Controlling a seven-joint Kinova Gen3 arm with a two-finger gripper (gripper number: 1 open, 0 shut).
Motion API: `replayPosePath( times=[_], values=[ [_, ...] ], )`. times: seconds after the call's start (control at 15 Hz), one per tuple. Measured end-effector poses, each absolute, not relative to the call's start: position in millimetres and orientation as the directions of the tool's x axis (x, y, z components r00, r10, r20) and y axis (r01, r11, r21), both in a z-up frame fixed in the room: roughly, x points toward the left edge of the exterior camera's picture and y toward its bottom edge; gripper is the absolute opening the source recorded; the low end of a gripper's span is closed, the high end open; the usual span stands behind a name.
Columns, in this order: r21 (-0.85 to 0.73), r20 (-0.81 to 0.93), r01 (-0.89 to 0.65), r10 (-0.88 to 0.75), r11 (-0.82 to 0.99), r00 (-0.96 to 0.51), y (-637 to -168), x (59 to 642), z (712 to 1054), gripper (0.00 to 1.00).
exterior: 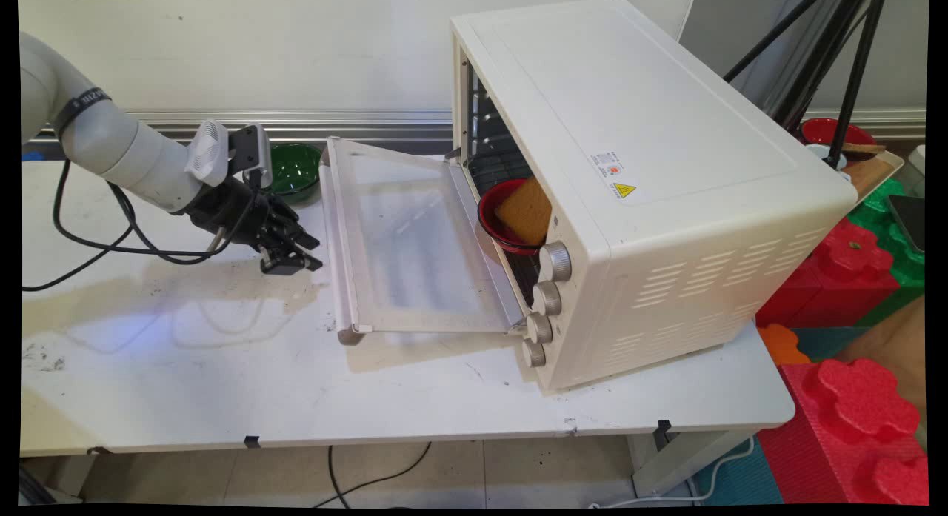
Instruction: Close the oven
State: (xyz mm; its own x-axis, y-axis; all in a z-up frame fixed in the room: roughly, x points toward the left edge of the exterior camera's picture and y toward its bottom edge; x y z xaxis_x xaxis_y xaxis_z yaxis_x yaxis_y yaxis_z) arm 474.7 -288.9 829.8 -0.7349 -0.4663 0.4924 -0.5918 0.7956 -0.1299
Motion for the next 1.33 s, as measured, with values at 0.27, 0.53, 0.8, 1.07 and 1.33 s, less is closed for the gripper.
replayPosePath(
  times=[0.27, 0.53, 0.8, 1.07, 1.33],
  values=[
    [-0.131, 0.508, -0.602, -0.469, 0.787, -0.723, -292.6, 471.3, 825.7, 0.0],
    [-0.129, 0.528, -0.612, -0.468, 0.78, -0.708, -294.9, 467.2, 823.2, 0.0],
    [-0.123, 0.549, -0.625, -0.472, 0.771, -0.69, -296.7, 463.4, 820.4, 0.0],
    [-0.114, 0.574, -0.64, -0.475, 0.76, -0.667, -298.5, 459.8, 817.8, 0.0],
    [-0.108, 0.603, -0.652, -0.472, 0.751, -0.643, -299.7, 457.6, 817.3, 0.0]
  ],
)
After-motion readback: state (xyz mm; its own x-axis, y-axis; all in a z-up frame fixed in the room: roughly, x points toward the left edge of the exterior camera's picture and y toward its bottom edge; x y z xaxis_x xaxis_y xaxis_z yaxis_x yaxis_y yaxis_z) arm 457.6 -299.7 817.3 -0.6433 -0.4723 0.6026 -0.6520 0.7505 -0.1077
